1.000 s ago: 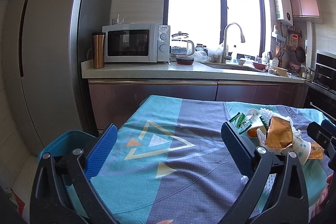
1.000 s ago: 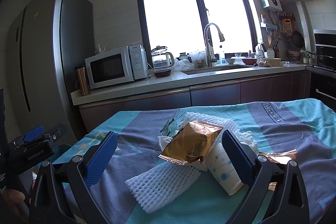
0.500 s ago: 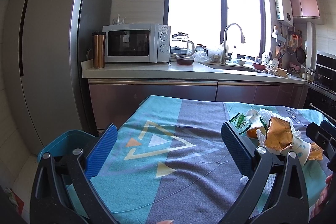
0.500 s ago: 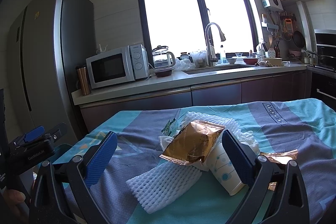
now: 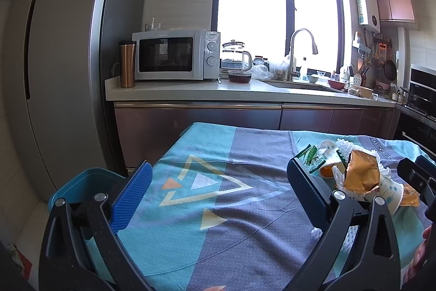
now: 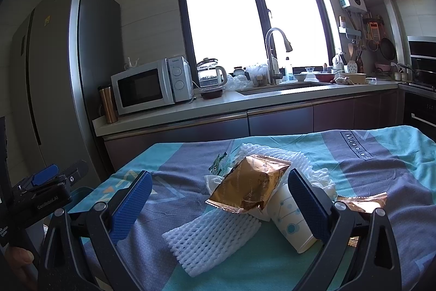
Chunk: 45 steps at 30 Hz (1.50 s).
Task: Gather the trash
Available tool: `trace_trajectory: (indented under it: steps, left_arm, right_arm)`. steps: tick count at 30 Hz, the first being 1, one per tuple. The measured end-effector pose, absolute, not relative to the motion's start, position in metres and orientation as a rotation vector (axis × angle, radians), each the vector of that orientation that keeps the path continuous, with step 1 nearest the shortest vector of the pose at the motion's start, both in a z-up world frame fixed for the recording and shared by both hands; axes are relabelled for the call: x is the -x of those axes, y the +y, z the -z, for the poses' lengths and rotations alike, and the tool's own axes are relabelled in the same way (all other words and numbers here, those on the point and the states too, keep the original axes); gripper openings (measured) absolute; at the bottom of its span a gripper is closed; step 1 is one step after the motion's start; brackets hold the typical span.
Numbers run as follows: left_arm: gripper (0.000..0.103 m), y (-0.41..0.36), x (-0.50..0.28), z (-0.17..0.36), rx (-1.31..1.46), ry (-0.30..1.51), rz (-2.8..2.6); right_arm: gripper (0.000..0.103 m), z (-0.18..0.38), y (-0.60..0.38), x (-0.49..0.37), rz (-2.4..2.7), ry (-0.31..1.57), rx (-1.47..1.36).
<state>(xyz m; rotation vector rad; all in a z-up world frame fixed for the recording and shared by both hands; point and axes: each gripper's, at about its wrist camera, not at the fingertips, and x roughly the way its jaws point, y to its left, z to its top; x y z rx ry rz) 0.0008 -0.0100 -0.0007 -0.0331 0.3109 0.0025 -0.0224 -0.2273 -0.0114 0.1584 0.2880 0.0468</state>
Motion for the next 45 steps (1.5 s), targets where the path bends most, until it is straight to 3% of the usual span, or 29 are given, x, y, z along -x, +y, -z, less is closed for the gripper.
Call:
trace_trajectory:
  steps: [22, 28, 36, 38, 42, 45]
  left_arm:
    - [0.097, -0.061, -0.028, 0.028, -0.022, 0.475, 0.269]
    - [0.097, -0.101, -0.05, 0.052, -0.077, 0.605, 0.449]
    - [0.076, -0.127, -0.076, 0.086, -0.116, 0.771, 0.536]
    - [0.065, -0.131, -0.08, 0.094, -0.114, 0.799, 0.557]
    - [0.053, -0.131, -0.084, 0.099, -0.099, 0.816, 0.584]
    - [0.035, -0.132, -0.084, 0.099, -0.086, 0.822, 0.612]
  right_arm:
    - [0.096, 0.027, -0.265, -0.002, -0.037, 0.407, -0.205]
    - [0.078, 0.035, -0.277, -0.026, -0.085, 0.491, -0.234]
    - [0.06, 0.052, -0.281, -0.056, -0.139, 0.587, -0.293]
    - [0.056, 0.052, -0.281, -0.057, -0.145, 0.584, -0.293]
    - [0.036, 0.053, -0.283, -0.06, -0.147, 0.601, -0.315]
    - [0.022, 0.056, -0.286, -0.061, -0.141, 0.616, -0.319]
